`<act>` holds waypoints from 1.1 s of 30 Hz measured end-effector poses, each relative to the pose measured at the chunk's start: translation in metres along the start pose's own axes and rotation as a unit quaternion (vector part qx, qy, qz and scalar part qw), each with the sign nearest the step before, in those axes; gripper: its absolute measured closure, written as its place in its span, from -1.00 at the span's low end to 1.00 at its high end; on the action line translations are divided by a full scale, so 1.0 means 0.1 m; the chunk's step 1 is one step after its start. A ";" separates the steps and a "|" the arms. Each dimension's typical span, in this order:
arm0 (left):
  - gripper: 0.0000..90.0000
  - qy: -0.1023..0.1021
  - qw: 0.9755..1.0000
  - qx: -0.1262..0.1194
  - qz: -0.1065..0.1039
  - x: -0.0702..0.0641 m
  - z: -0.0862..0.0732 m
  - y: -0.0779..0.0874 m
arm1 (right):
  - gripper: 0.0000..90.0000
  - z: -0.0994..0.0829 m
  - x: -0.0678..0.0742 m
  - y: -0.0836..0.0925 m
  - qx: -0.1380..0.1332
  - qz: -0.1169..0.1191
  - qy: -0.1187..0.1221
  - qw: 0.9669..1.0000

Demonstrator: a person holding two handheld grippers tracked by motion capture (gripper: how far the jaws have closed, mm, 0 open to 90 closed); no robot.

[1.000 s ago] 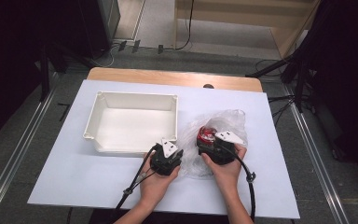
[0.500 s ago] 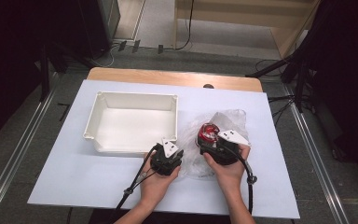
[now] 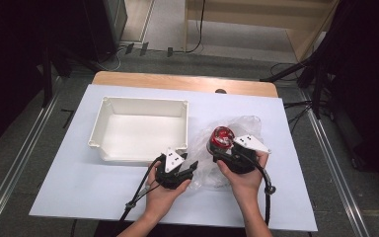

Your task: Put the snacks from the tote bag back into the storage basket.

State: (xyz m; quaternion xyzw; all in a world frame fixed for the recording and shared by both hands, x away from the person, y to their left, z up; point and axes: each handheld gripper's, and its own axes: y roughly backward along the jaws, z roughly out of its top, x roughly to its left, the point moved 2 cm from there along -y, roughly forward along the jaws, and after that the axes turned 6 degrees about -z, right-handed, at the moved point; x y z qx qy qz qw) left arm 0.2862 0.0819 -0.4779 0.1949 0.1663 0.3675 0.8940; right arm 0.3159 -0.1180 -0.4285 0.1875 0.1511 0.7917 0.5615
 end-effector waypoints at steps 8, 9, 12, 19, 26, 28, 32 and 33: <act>-0.13 -0.003 1.000 -0.007 -0.026 0.04 -0.02 0.20 | -0.42 0.09 0.07 0.09 -0.010 0.005 0.007 1.000; -0.17 -0.005 1.000 -0.008 -0.028 0.05 -0.02 0.24 | -0.42 0.10 0.08 0.10 -0.012 0.005 0.009 1.000; -0.29 -0.014 0.999 -0.019 -0.031 0.09 -0.02 0.35 | -0.42 0.13 0.11 0.12 -0.013 0.005 0.010 1.000; -0.66 -0.001 0.999 -0.037 -0.021 0.28 -0.08 0.63 | -0.42 0.15 0.20 0.10 -0.012 0.009 0.011 1.000; -1.00 0.006 1.000 -0.029 -0.011 0.47 -0.16 0.80 | -0.42 0.18 0.29 0.06 -0.014 0.011 0.010 1.000; -1.00 0.000 0.999 -0.033 0.001 0.51 -0.18 0.86 | -0.42 0.19 0.31 0.05 -0.016 0.012 0.008 1.000; -1.00 0.010 0.999 -0.040 0.005 0.63 -0.19 1.00 | -0.42 0.21 0.36 0.04 -0.018 0.014 0.006 1.000; -1.00 0.016 0.999 -0.043 0.003 0.67 -0.20 1.04 | -0.42 0.21 0.37 0.04 -0.017 0.013 0.007 1.000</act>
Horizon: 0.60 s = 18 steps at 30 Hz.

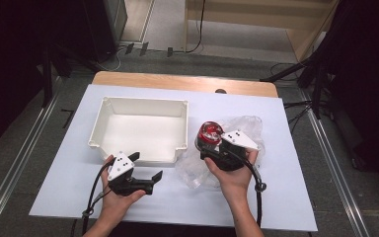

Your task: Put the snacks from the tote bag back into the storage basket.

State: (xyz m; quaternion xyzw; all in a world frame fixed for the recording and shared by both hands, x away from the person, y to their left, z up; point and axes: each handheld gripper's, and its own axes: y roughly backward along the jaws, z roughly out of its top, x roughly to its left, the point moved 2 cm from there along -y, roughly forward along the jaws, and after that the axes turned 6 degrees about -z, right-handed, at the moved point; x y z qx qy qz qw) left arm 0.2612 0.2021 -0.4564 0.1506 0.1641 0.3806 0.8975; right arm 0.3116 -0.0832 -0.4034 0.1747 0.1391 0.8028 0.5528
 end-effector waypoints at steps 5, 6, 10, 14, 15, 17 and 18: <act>-1.00 0.001 1.000 -0.008 0.005 0.07 -0.01 0.12 | -0.42 0.02 0.07 -0.03 0.002 0.000 0.007 1.000; -1.00 0.002 1.000 -0.010 0.005 0.08 0.00 0.14 | -0.42 0.02 0.08 -0.03 0.003 0.001 0.006 1.000; -1.00 -0.012 1.000 -0.010 0.008 0.13 -0.01 0.23 | -0.42 0.04 0.13 -0.04 0.001 0.002 0.006 1.000; -1.00 -0.018 1.000 -0.007 0.011 0.19 -0.04 0.31 | -0.42 0.07 0.18 -0.05 -0.002 0.004 0.006 1.000; -1.00 -0.020 1.000 -0.006 0.012 0.21 -0.05 0.34 | -0.42 0.07 0.19 -0.05 -0.004 0.003 0.006 1.000; -1.00 -0.019 1.000 -0.007 0.014 0.24 -0.06 0.39 | -0.42 0.08 0.21 -0.06 -0.004 0.004 0.001 1.000; -1.00 -0.020 1.000 -0.007 0.015 0.26 -0.06 0.41 | -0.42 0.09 0.22 -0.07 -0.004 0.004 0.000 1.000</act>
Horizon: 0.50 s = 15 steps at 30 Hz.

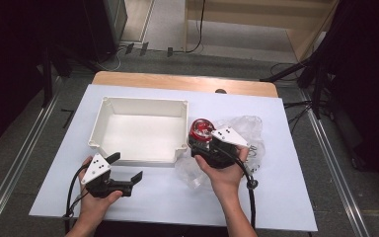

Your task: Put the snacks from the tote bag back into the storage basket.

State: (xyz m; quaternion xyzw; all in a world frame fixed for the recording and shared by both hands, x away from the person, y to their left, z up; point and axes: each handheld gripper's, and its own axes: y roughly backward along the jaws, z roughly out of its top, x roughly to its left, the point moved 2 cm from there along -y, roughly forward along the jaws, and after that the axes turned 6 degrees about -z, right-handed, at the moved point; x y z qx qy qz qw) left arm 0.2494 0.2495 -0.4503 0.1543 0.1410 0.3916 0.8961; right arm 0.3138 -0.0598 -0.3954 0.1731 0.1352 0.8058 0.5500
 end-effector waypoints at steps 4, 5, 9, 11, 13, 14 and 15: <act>-1.00 0.000 1.000 -0.002 0.007 0.07 -0.01 0.09 | -0.42 0.01 0.06 -0.02 0.003 -0.002 -0.001 1.000; -1.00 0.000 1.000 -0.003 0.007 0.08 -0.02 0.11 | -0.42 0.01 0.07 -0.03 0.003 -0.002 0.000 1.000; -1.00 0.002 1.000 -0.003 0.013 0.14 -0.04 0.13 | -0.42 0.02 0.13 -0.06 0.006 0.004 0.002 1.000; -1.00 0.002 1.000 -0.002 0.014 0.14 -0.05 0.12 | -0.42 0.02 0.15 -0.08 0.006 0.001 0.003 1.000; -1.00 0.002 1.000 0.000 0.013 0.13 -0.05 0.12 | -0.42 0.03 0.17 -0.09 0.007 -0.001 0.006 1.000; -1.00 -0.001 1.000 0.002 0.011 0.13 -0.06 0.12 | -0.42 0.03 0.18 -0.09 0.008 -0.003 0.007 1.000; -1.00 -0.004 1.000 0.003 0.011 0.13 -0.07 0.12 | -0.42 0.03 0.19 -0.09 0.008 -0.002 0.007 1.000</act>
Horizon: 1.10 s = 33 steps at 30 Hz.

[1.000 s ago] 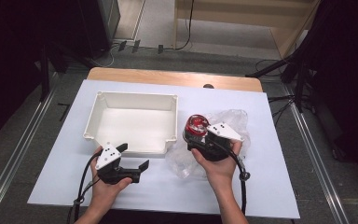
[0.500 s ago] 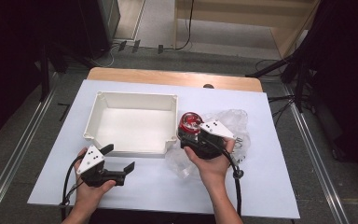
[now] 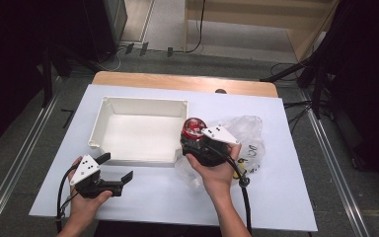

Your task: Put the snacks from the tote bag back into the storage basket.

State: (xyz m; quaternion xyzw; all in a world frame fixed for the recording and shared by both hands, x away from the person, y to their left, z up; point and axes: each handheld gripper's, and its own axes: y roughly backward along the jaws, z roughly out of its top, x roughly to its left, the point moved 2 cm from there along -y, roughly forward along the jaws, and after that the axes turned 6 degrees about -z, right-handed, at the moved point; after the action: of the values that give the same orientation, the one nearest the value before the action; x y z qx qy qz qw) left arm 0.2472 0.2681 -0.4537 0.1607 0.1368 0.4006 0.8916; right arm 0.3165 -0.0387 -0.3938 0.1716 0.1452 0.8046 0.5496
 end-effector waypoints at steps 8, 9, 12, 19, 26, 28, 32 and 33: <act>-1.00 0.002 1.000 -0.001 0.009 0.05 -0.02 0.03 | -0.42 0.03 0.09 -0.03 -0.001 0.003 0.004 1.000; -1.00 0.004 1.000 -0.001 0.009 0.05 -0.02 0.03 | -0.42 0.03 0.11 -0.04 0.000 0.005 0.003 1.000; -1.00 0.003 1.000 -0.003 0.009 0.06 -0.02 0.05 | -0.42 0.04 0.14 -0.06 -0.001 0.007 0.007 1.000; -1.00 0.003 1.000 -0.010 0.022 0.13 0.00 0.14 | -0.42 0.04 0.23 -0.11 0.001 0.012 0.009 1.000; -1.00 -0.002 0.999 -0.006 0.034 0.19 -0.04 0.19 | -0.42 0.03 0.31 -0.17 0.006 0.014 0.006 1.000; -1.00 -0.007 0.999 -0.007 0.040 0.20 -0.04 0.21 | -0.42 0.03 0.32 -0.18 0.006 0.015 0.006 1.000; -1.00 -0.007 0.999 -0.005 0.041 0.22 -0.06 0.24 | -0.42 0.04 0.37 -0.21 0.007 0.017 0.006 1.000; -1.00 -0.004 0.999 -0.005 0.042 0.23 -0.07 0.24 | -0.42 0.04 0.39 -0.22 0.007 0.017 0.006 1.000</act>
State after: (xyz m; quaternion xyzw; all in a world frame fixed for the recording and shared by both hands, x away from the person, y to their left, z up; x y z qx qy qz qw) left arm 0.2434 0.3014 -0.4528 0.1632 0.1239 0.4374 0.8756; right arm 0.3238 0.0056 -0.3949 0.1734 0.1509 0.8139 0.5336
